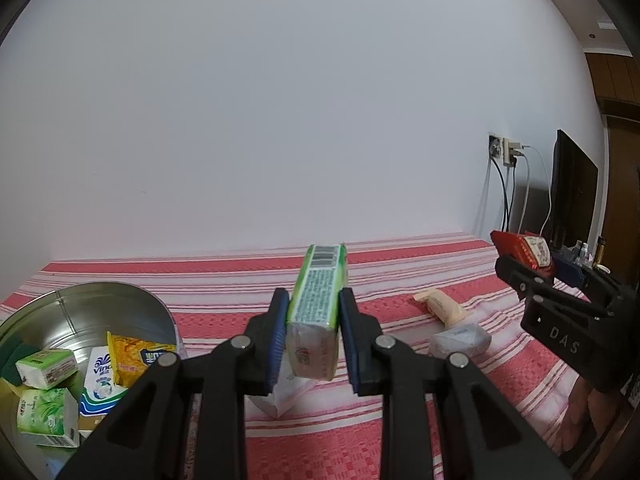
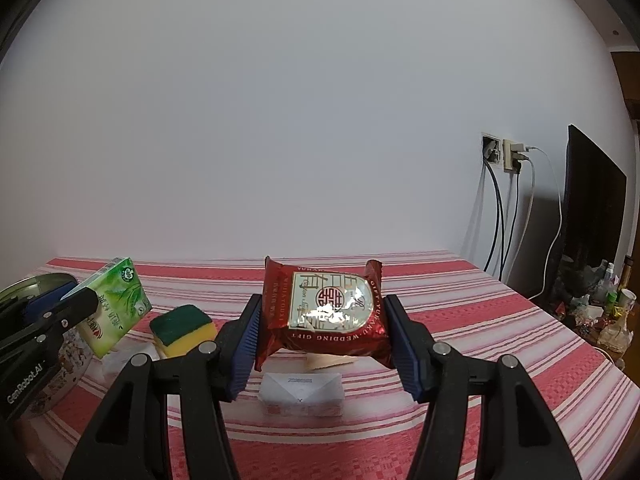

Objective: Organize objects

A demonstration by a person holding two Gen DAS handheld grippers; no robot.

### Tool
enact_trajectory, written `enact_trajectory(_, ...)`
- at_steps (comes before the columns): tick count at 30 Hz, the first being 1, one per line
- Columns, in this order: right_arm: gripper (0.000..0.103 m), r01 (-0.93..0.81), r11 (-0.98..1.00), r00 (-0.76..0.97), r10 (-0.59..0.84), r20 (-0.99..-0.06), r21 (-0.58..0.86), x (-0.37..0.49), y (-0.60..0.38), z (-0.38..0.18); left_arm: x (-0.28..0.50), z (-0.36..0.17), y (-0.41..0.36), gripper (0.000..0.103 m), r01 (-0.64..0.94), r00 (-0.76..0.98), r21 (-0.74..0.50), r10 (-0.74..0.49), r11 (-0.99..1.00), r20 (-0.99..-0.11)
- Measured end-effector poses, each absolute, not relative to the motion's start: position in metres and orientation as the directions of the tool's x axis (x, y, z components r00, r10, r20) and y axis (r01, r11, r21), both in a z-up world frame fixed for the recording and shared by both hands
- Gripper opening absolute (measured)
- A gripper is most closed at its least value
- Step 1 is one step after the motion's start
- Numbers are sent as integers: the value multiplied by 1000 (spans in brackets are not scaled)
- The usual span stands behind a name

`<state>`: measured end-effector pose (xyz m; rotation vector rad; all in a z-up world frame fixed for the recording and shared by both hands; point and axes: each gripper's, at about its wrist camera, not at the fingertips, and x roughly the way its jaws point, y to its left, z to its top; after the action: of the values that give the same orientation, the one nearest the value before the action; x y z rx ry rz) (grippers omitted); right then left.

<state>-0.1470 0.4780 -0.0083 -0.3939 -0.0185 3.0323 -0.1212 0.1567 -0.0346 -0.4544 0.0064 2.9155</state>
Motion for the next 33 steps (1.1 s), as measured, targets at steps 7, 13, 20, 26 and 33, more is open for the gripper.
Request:
enact_trajectory(7,61,-38,-998,-971,47,-236,-44,-140,464,-8,-113,-33,156,24,-168,-946,-26,169,-985,-279)
enact_trajectory(13,61,-2,-994,-981,23,-191,-111,-131,441,-5,-102,-30,147,24,-146,-956,-19,146,-989,-256)
enact_trajectory(20,61,46,-986,-985,-17,-174,-162,-129,414,-3,-88,-23,127,24,-114,-965,-23,116,-993,-235)
enact_trajectory(26,61,80,-981,-987,-52,-155,-178,-129,397,7,-70,-10,87,24,-45,-975,-57,56,-997,-213)
enact_trajectory(33,61,150,-972,-980,-123,-155,-181,-129,377,16,-61,-4,52,24,49,-976,-60,-35,-997,-215)
